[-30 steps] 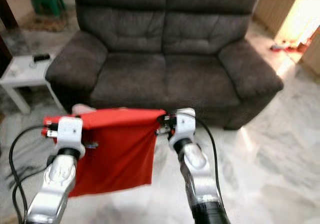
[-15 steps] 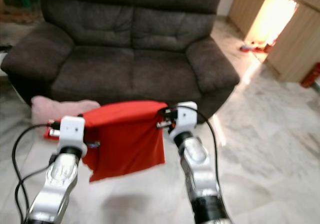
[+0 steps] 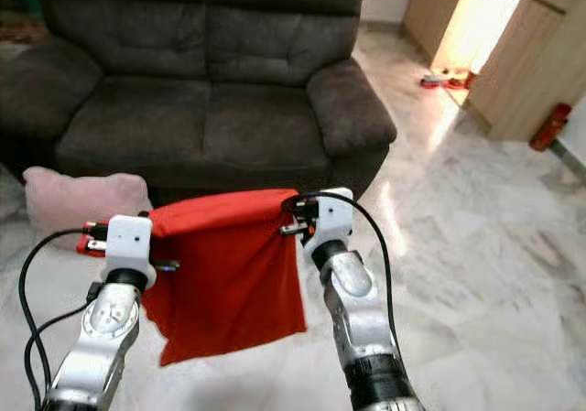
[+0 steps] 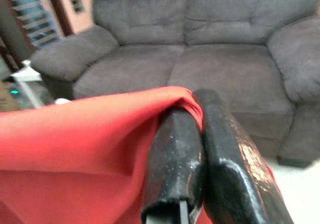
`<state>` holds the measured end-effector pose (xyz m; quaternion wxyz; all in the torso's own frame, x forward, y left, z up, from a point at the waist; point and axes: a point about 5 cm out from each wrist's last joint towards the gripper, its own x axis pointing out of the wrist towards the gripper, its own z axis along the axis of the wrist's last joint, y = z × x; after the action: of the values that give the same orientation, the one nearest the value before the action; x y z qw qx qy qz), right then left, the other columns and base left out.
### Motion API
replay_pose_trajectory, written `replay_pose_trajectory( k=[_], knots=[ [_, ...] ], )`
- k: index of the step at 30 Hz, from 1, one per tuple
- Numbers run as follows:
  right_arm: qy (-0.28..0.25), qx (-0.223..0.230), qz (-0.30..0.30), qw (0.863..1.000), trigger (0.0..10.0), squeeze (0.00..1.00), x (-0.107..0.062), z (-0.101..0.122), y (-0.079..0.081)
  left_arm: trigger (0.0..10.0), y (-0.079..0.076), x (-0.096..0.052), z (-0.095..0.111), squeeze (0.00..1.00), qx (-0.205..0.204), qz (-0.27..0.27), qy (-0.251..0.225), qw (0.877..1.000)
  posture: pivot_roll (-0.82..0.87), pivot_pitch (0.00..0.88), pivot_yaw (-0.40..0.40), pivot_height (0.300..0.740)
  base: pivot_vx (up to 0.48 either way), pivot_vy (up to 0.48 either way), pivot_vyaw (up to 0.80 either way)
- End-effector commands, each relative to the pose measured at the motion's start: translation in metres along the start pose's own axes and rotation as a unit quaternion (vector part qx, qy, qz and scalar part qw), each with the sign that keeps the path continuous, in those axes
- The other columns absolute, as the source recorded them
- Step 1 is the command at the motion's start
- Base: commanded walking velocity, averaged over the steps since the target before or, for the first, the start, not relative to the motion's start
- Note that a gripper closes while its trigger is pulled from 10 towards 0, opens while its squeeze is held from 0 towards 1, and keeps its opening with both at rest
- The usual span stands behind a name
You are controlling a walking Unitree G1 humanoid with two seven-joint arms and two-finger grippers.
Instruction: Move the pillow to the sofa from floor
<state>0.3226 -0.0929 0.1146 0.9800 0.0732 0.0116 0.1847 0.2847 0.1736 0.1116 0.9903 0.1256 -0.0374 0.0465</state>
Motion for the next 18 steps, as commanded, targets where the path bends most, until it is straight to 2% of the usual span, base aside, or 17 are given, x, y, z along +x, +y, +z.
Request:
replay_pose_trajectory(
  k=[1, 18],
  knots=[
    [-0.029, -0.004, 0.002, 1.000, 10.0, 0.00, 0.0036, 0.0133, 0.0005, 10.0, 0.0016, 0.0052, 0.0231, 0.00, -0.018, 0.005, -0.060, 0.998, 0.12, 0.000, -0.095, 0.740, 0.000, 0.000, 0.00],
    [-0.028, -0.005, 0.010, 1.000, 10.0, 0.00, 0.0042, 0.0121, 0.0038, 10.0, 0.0028, 0.0059, 0.0264, 0.00, -0.024, 0.011, -0.065, 0.998, 0.12, 0.000, -0.093, 0.740, 0.000, 0.000, 0.00]
  ],
)
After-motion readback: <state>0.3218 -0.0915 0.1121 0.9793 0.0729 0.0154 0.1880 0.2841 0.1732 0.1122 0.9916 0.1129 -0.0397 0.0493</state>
